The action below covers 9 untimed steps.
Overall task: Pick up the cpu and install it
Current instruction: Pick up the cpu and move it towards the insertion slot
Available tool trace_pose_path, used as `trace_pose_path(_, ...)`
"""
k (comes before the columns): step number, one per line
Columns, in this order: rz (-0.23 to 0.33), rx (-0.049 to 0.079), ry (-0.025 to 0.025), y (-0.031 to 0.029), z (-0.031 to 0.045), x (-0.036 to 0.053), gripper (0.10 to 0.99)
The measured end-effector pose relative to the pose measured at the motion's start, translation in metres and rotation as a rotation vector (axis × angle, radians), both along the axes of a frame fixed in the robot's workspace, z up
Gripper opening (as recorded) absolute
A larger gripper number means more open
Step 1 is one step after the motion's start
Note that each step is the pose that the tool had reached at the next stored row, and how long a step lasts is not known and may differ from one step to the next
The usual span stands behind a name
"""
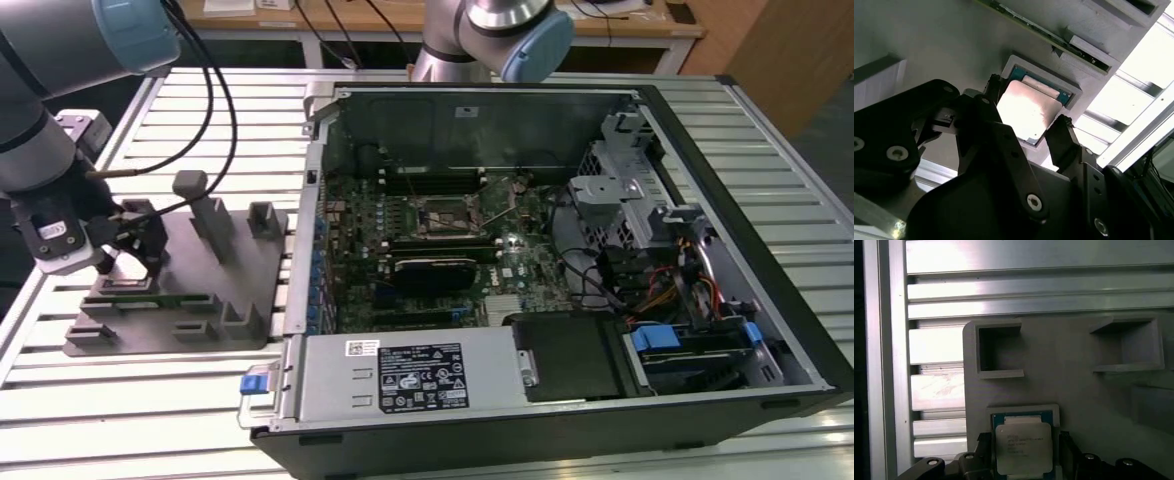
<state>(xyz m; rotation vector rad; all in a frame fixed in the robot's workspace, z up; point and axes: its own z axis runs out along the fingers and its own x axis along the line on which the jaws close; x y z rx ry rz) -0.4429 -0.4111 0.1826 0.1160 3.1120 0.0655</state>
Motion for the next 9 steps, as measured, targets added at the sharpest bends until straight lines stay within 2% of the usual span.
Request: trace_pose_path(9, 0.002, 0.001, 0.0001, 0.0000, -0.0019, -0.0004, 0.647)
